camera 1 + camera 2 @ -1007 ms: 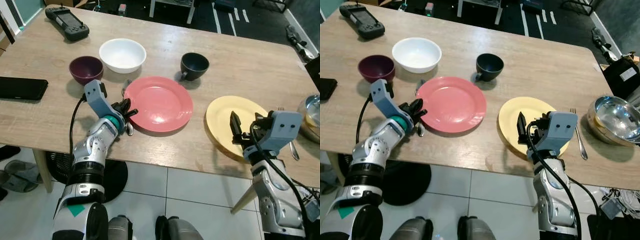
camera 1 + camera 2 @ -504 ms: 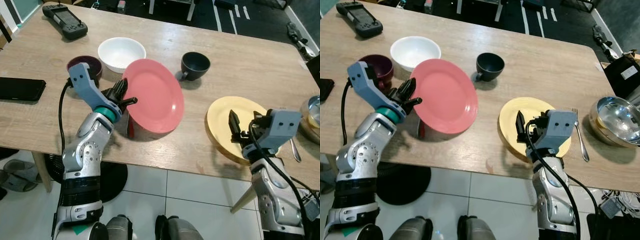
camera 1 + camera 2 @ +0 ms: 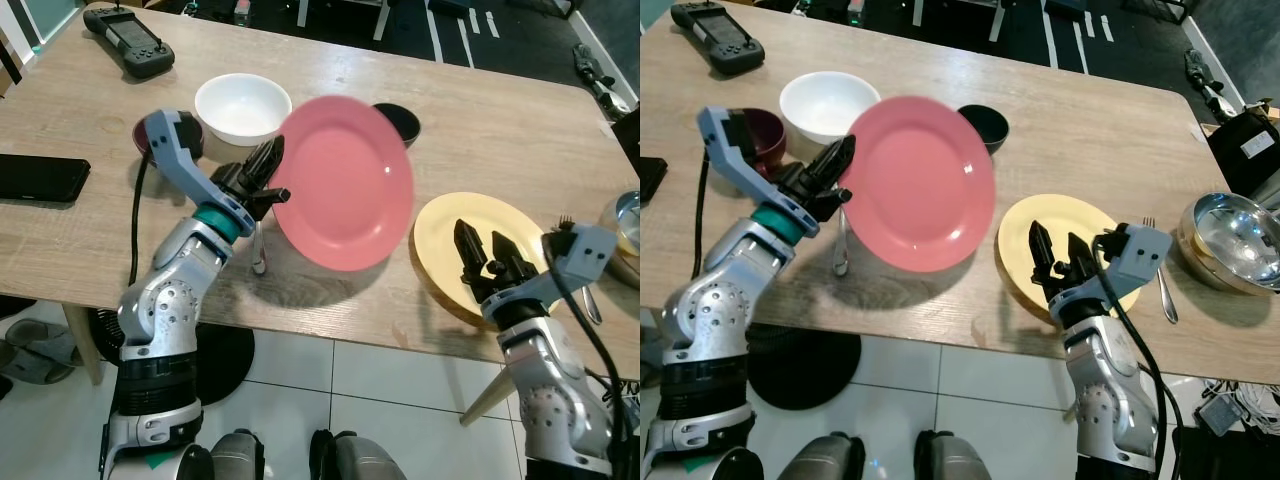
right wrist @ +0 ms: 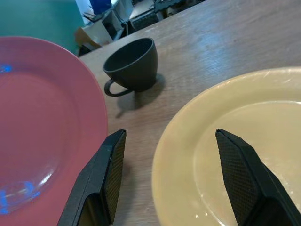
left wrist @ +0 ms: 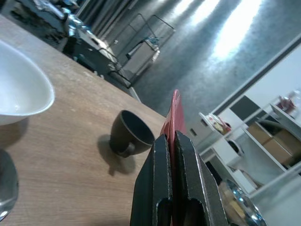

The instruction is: Setting the table

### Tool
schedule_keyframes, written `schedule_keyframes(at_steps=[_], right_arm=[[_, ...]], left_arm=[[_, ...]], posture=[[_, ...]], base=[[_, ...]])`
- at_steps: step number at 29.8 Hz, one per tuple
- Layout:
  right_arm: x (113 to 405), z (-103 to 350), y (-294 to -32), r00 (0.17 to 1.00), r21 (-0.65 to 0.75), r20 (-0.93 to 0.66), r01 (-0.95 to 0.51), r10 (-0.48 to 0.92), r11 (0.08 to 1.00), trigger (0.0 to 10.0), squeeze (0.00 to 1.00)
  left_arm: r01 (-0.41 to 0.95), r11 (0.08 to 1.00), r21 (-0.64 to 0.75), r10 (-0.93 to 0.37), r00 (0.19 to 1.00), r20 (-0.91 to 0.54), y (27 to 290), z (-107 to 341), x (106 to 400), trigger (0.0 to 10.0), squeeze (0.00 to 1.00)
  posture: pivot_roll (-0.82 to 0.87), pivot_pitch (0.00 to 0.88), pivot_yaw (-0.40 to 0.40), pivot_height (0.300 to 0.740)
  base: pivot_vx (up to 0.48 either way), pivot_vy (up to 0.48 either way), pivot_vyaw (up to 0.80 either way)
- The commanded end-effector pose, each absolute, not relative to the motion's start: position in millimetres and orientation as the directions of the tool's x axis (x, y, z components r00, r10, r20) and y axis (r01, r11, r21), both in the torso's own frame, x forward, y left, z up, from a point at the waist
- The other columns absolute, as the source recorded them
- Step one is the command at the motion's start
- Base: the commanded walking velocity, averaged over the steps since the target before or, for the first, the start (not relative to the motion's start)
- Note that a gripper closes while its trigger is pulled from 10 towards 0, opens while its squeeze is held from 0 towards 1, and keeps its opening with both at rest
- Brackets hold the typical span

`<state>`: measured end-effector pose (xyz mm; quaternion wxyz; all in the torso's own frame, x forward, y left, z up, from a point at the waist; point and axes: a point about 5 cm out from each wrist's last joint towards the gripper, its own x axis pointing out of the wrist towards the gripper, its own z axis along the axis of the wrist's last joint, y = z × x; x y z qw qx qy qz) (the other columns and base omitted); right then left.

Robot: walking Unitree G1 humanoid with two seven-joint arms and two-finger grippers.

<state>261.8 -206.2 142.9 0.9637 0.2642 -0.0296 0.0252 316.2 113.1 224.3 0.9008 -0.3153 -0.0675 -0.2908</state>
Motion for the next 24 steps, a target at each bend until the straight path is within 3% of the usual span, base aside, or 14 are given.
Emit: schedule_keyframes(at_steps=[1, 8, 10, 12, 24], right_arm=[[256.3, 144.5, -213.4, 0.996, 0.566, 0.082, -0.067, 0.024, 0.822, 10.0, 0.0], [253.9, 159.3, -207.8, 0.979, 0.68, 0.19, -0.184, 0.072, 0.709, 10.0, 0.0], [253.2, 175.5, -199.1, 0.951, 0.75, 0.295, -0.289, 0.09, 0.596, 10.0, 0.0], [252.3, 185.5, -194.0, 0.931, 0.763, 0.354, -0.344, 0.092, 0.547, 10.0, 0.0], [246.4, 197.5, -181.5, 0.903, 0.788, 0.416, -0.416, 0.106, 0.454, 10.0, 0.0]], left_arm=[[0.628, 0.599, -0.497, -0.519, 0.777, 0.355, 110.7, 237.1, 313.2, 10.0, 0.0], [0.689, 0.536, -0.487, -0.547, 0.724, 0.421, 114.5, 252.4, 313.4, 10.0, 0.0], [0.728, 0.449, -0.518, -0.56, 0.681, 0.472, 109.6, 261.5, 315.5, 10.0, 0.0], [0.748, 0.398, -0.53, -0.571, 0.655, 0.495, 103.0, 265.7, 317.6, 10.0, 0.0], [0.806, 0.271, -0.526, -0.62, 0.564, 0.546, 78.4, 275.8, 319.7, 10.0, 0.0]], posture=[[0.04, 0.071, -0.057, 0.74], [0.05, 0.06, -0.05, 0.74], [0.05, 0.052, -0.043, 0.74], [0.05, 0.049, -0.04, 0.74], [0.02, 0.042, -0.029, 0.74]], base=[[0.0, 0.0, 0.0], [0.0, 0.0, 0.0], [0.0, 0.0, 0.0], [0.0, 0.0, 0.0], [0.0, 0.0, 0.0]])
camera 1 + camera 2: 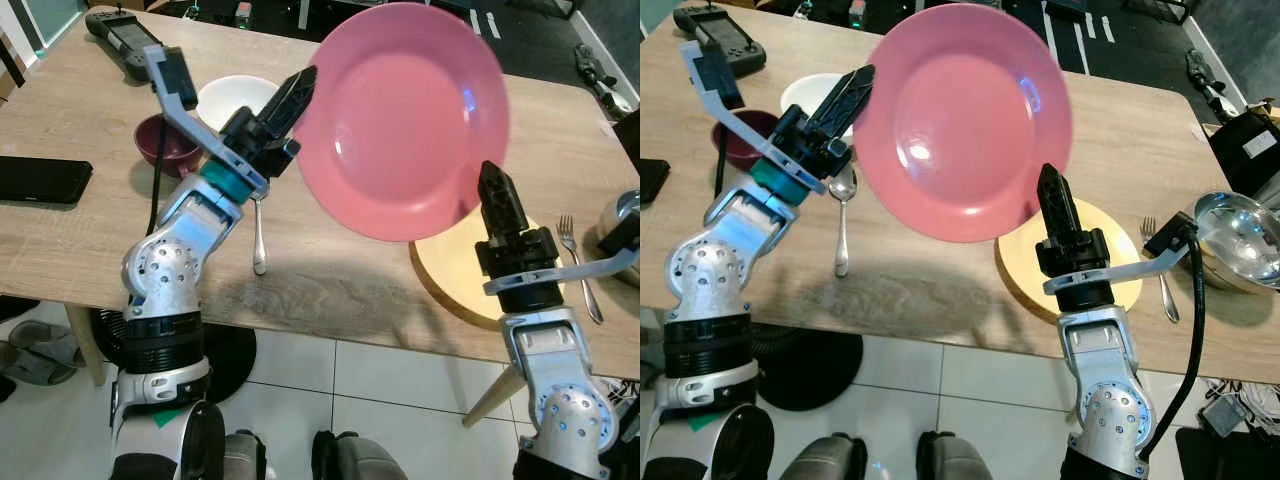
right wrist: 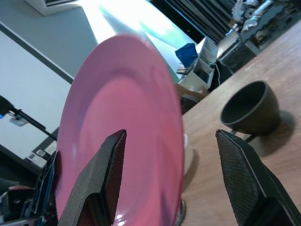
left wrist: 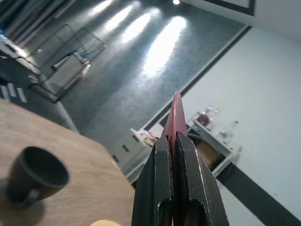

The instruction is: Setting the table

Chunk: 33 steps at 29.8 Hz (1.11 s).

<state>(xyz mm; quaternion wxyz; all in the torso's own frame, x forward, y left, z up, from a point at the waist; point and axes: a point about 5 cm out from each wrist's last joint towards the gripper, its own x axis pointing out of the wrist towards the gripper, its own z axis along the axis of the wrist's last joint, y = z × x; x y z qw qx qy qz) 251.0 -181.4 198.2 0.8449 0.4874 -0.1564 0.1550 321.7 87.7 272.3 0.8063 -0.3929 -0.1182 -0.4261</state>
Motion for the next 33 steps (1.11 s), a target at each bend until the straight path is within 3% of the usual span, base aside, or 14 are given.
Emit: schedule_keyframes(at_steps=[1, 6, 7, 9, 10, 11, 30, 32, 33], right_arm=[[246.4, 197.5, -181.5, 0.903, 0.788, 0.416, -0.416, 0.106, 0.454, 10.0, 0.0], [240.8, 194.2, -168.4, 0.896, 0.81, 0.41, -0.443, 0.167, 0.384, 10.0, 0.0], [239.7, 195.0, -163.2, 0.888, 0.812, 0.42, -0.46, 0.188, 0.359, 7.3, 0.0], [239.7, 195.0, -163.2, 0.888, 0.812, 0.42, -0.46, 0.188, 0.359, 7.3, 0.0], [238.9, 196.0, -160.0, 0.882, 0.813, 0.427, -0.471, 0.2, 0.342, 4.3, 0.0], [237.8, 198.1, -155.9, 0.869, 0.807, 0.443, -0.493, 0.22, 0.324, 0.0, 0.0], [235.6, 207.9, -154.3, 0.832, 0.789, 0.509, -0.554, 0.222, 0.267, 0.0, 0.0], [235.1, 208.9, -156.0, 0.83, 0.788, 0.514, -0.556, 0.215, 0.264, 0.0, 0.0], [234.8, 209.4, -157.5, 0.83, 0.788, 0.517, -0.557, 0.209, 0.264, 0.0, 0.0]], left_arm=[[0.806, 0.271, -0.526, -0.62, 0.564, 0.546, 78.4, 275.8, 319.7, 10.0, 0.0], [0.811, 0.224, -0.541, -0.621, 0.547, 0.562, 72.3, 277.9, 321.1, 10.0, 0.0], [0.809, 0.22, -0.545, -0.622, 0.547, 0.56, 71.2, 276.8, 321.8, 10.0, 0.0], [0.809, 0.22, -0.545, -0.622, 0.547, 0.56, 71.2, 276.8, 321.8, 10.0, 0.0], [0.809, 0.218, -0.546, -0.624, 0.546, 0.559, 70.4, 275.9, 322.4, 10.0, 0.0], [0.805, 0.221, -0.55, -0.626, 0.55, 0.553, 70.1, 273.7, 323.3, 10.0, 0.0], [0.762, 0.286, -0.581, -0.648, 0.6, 0.468, 71.2, 250.8, 327.2, 10.0, 0.0], [0.745, 0.333, -0.577, -0.653, 0.624, 0.429, 70.5, 245.3, 329.2, 10.0, 0.0], [0.724, 0.408, -0.557, -0.654, 0.657, 0.375, 69.9, 239.2, 332.2, 10.0, 0.0]], posture=[[0.02, 0.042, -0.029, 0.74], [0.02, 0.041, -0.031, 0.74], [0.02, 0.042, -0.031, 0.74], [0.02, 0.042, -0.031, 0.74], [0.02, 0.042, -0.031, 0.74], [0.03, 0.042, -0.032, 0.74], [0.03, 0.039, -0.034, 0.74], [0.03, 0.04, -0.035, 0.74], [0.03, 0.04, -0.035, 0.74]], base=[[0.0, 0.0, 0.0], [0.0, 0.0, 0.0], [0.0, 0.0, 0.0], [0.0, 0.0, 0.0], [0.0, 0.0, 0.0], [0.0, 0.0, 0.0], [0.0, 0.0, 0.0], [0.0, 0.0, 0.0], [0.0, 0.0, 0.0]])
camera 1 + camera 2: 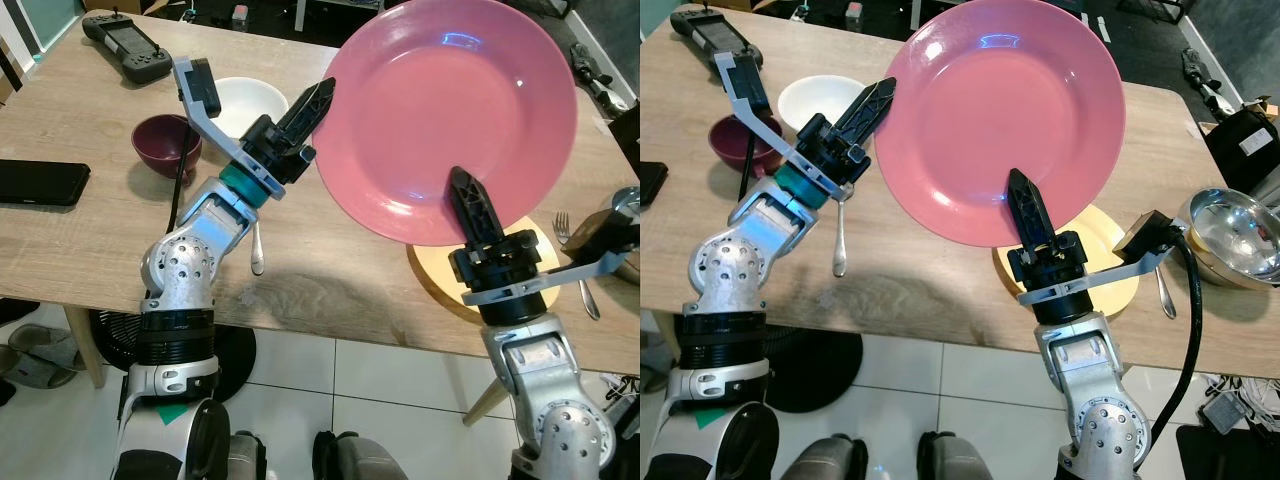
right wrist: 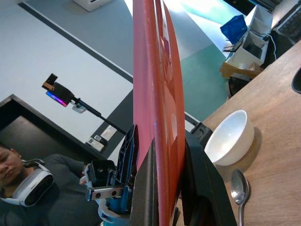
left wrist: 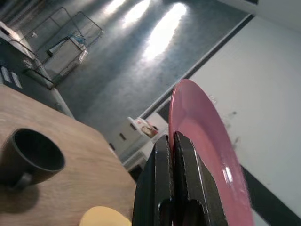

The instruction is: Setting the table

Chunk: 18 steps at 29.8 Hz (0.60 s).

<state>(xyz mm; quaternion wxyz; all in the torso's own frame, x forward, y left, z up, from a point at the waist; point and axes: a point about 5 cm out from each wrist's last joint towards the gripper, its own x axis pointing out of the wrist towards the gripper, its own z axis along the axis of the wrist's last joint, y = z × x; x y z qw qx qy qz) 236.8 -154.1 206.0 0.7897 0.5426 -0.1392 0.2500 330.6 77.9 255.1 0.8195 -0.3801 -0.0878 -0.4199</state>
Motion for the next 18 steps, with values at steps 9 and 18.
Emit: schedule_keyframes(at_steps=[9, 18], right_arm=[[235.7, 211.6, -164.6, 0.836, 0.769, 0.51, -0.549, 0.204, 0.328, 2.7, 0.0], [241.8, 213.8, -184.7, 0.864, 0.743, 0.484, -0.491, 0.14, 0.455, 10.0, 0.0]], left_arm=[[0.643, 0.607, -0.467, -0.605, 0.755, 0.253, 74.7, 225.1, 341.1, 10.0, 1.0], [0.665, 0.621, -0.415, -0.622, 0.74, 0.255, 89.7, 223.5, 326.2, 10.0, 0.0]], posture=[[0.03, 0.036, -0.037, 0.74], [0.04, 0.033, -0.027, 0.74]], base=[[0.0, 0.0, 0.0], [0.0, 0.0, 0.0]])
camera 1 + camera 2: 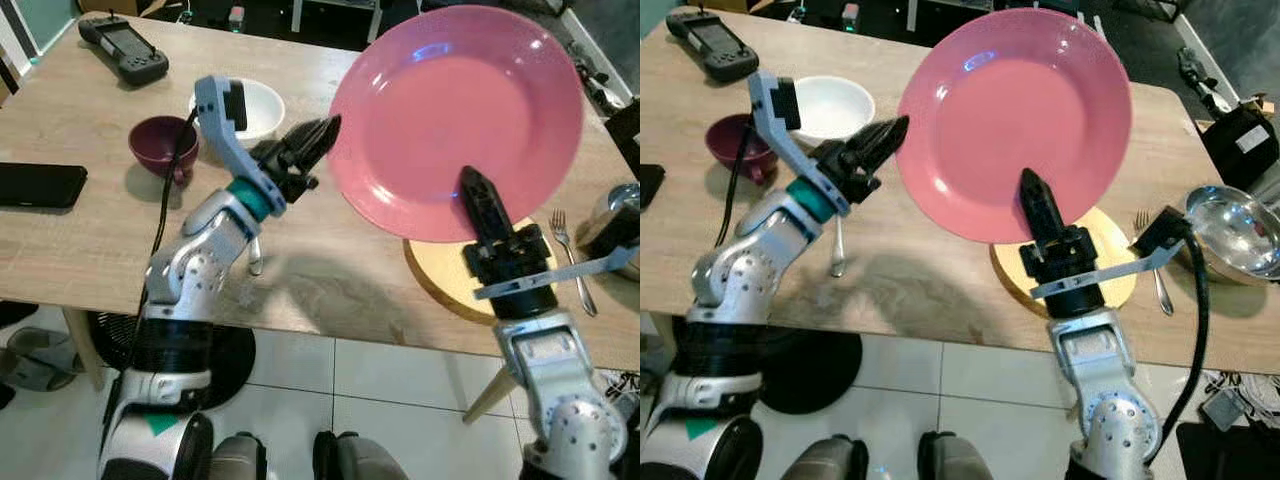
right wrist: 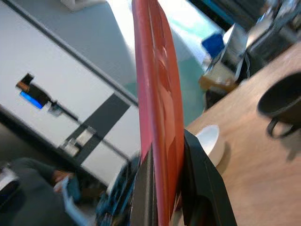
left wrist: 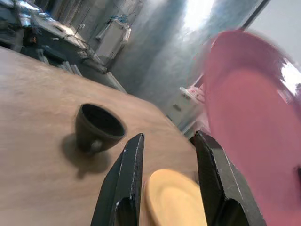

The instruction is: Setting the table

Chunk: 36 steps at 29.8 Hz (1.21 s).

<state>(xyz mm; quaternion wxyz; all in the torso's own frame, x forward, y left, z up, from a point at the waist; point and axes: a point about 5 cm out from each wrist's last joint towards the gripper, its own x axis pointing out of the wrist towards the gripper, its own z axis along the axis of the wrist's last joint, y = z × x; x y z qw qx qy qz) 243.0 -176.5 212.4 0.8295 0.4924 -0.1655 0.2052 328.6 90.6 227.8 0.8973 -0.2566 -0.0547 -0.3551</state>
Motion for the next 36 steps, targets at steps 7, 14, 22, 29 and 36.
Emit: schedule_keyframes(at_steps=[7, 14, 22, 29, 36], right_arm=[[244.2, 212.8, -210.2, 0.906, 0.703, 0.423, -0.347, 0.027, 0.621, 10.0, 0.0], [248.6, 209.8, -224.4, 0.94, 0.632, 0.323, -0.128, -0.109, 0.764, 10.0, 0.0], [244.0, 192.1, -207.6, 0.971, 0.483, 0.232, -0.064, -0.057, 0.873, 10.0, 0.0], [242.7, 184.5, -197.9, 0.976, 0.212, 0.216, -0.052, 0.005, 0.976, 10.0, 0.0], [244.6, 178.9, -200.7, 0.978, 0.228, 0.205, -0.008, -0.04, 0.974, 10.0, 0.0]], left_arm=[[0.671, 0.685, -0.284, -0.648, 0.739, 0.183, 106.1, 210.7, 310.0, 10.0, 0.0], [0.623, 0.766, 0.16, -0.623, 0.78, -0.056, 121.6, 180.7, 301.3, 10.0, 0.0], [0.462, 0.769, 0.443, -0.526, 0.85, 0.027, 126.5, 190.2, 305.9, 10.0, 0.0], [0.446, 0.799, 0.403, -0.519, 0.85, 0.089, 120.8, 202.0, 309.2, 10.0, 0.0], [0.416, 0.819, 0.394, -0.495, 0.86, 0.12, 110.6, 199.4, 312.2, 10.0, 0.0]], posture=[[0.05, 0.036, -0.026, 0.74], [0.06, 0.041, -0.029, 0.74], [0.05, 0.049, -0.023, 0.74], [0.04, 0.049, -0.017, 0.74], [0.03, 0.049, -0.02, 0.74]], base=[[0.0, 0.0, 0.0], [0.0, 0.0, 0.0], [0.0, 0.0, 0.0], [0.0, 0.0, 0.0], [0.0, 0.0, 0.0]])
